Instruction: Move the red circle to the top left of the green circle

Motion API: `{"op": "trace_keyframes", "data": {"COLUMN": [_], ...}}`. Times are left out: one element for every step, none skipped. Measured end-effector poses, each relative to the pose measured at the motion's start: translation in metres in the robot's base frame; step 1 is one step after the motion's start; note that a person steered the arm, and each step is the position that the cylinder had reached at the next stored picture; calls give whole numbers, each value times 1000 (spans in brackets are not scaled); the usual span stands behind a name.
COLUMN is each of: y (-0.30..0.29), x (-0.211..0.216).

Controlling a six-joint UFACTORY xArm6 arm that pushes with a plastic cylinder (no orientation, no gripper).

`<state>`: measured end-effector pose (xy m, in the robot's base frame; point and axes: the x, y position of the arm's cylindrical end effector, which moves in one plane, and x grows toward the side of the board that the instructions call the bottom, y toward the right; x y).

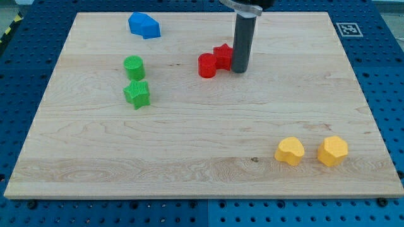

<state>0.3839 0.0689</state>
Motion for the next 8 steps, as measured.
{"op": "trace_keyframes", "data": {"y": [-3, -25, -54, -79, -113, -146, -176, -199], "x": [5, 4, -6, -26, -35, -39, -42, -43]}}
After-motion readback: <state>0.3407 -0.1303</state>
